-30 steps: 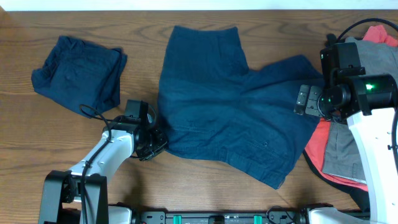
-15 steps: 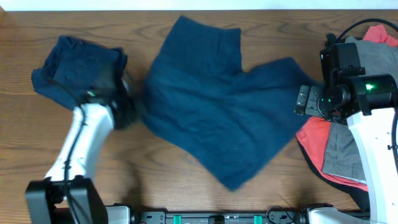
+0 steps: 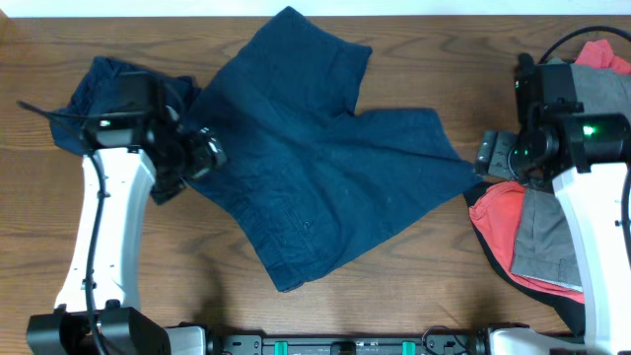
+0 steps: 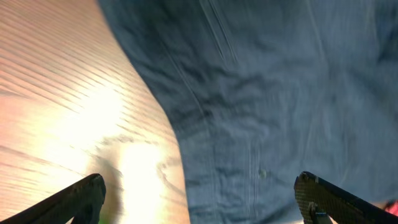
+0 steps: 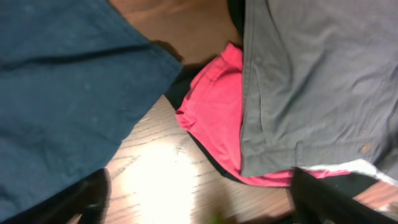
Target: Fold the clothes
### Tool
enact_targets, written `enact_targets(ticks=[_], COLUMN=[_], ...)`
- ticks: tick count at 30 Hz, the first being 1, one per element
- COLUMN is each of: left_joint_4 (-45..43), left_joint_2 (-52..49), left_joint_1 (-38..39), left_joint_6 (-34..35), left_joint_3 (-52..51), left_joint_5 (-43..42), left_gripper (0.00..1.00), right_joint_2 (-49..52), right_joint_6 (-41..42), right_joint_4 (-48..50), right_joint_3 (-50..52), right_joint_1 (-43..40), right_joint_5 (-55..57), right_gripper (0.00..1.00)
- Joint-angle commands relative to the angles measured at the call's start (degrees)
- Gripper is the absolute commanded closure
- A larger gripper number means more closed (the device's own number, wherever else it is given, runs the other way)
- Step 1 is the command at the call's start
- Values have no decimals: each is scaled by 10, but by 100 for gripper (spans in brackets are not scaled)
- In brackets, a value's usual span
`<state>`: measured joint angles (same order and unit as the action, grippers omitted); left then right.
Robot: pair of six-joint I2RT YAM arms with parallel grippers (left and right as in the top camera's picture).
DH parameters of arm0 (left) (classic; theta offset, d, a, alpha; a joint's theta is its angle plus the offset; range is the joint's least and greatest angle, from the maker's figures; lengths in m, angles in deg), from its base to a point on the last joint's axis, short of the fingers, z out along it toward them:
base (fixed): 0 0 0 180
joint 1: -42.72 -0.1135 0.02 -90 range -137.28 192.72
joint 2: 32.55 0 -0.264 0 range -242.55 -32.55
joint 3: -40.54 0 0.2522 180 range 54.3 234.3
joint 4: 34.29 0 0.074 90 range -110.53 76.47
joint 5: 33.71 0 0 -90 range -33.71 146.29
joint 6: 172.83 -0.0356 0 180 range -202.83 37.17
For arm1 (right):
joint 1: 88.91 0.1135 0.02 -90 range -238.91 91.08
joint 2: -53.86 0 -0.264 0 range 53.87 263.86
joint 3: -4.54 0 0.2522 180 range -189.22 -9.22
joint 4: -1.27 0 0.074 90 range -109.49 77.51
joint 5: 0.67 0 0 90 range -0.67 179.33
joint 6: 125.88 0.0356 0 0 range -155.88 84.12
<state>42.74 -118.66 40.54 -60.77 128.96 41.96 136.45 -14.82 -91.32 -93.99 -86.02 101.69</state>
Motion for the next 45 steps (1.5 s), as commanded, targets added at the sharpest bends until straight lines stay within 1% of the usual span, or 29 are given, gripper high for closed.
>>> enact_targets(ticks=[1, 3, 5, 7, 8, 10, 11, 16, 20, 26, 28, 30, 32, 33, 35, 39, 41, 42, 43, 45], left_joint_4=[2, -10, -26, -46, -57, -87, -104, -202, -240, -248, -248, -246, -241, -238, -235, -235, -235, -235, -235, -235], left_joint_2=[-4, -4, -4, -4, -4, -4, -4, -4, -6, -14, -14, -14, -15, -15, -15, -15, -15, -14, -14, -14], left_joint_1=[37, 64, 91, 119, 132, 155, 166, 217, 246, 259, 259, 259, 259, 259, 259, 259, 259, 259, 259, 259], left_joint_6=[-3, -3, -3, 3, 13, 35, 35, 37, 38, 38, 38, 38, 38, 37, 37, 37, 37, 37, 37, 37], left_joint_3=[-27, -49, -74, -107, -125, -162, -179, -249, -276, -282, -282, -282, -282, -282, -282, -282, -282, -282, -282, -282], left_joint_5=[-39, -45, -45, -45, -45, -48, -55, -111, -112, -112, -112, -112, -112, -112, -112, -112, -112, -112, -112, -112], left_gripper=[2, 2, 2, 0, 0, 1, 1, 2, 2, 2, 2, 2, 2, 2, 2, 2, 2, 2, 2, 2], right_joint_2=[38, 61, 80, 96, 102, 108, 108, 108, 108, 108, 108, 108, 108, 108, 108, 108, 108, 107, 107, 106], right_joint_6=[-24, -31, -31, -31, -31, -31, -30, -20, -15, -13, -8, 28, 35, 39, 51, 57, 84, 84, 60, -47], right_joint_4=[-2, -3, -2, 4, 11, 34, 48, 133, 198, 299, 330, 341, 347, 348, 345, 330, 306, 297, 288, 280], right_joint_3=[3, 5, 13, 32, 48, 89, 112, 224, 289, 370, 399, 416, 421, 419, 412, 381, 357, 344, 331, 310], right_joint_1=[-25, -36, -46, -54, -58, -65, -68, -93, -117, -168, -198, -233, -277, -293, -335, -413, -443, -453, -460, -460], right_joint_5=[-15, -29, -44, -58, -63, -71, -78, -118, -127, -121, -90, -28, 9, 9, -7, -37, -48, -79, -128, -265], right_gripper=[37, 56, 67, 72, 76, 82, 84, 85, 87, 87, 86, 86, 87, 87, 88, 93, 93, 93, 98, 99])
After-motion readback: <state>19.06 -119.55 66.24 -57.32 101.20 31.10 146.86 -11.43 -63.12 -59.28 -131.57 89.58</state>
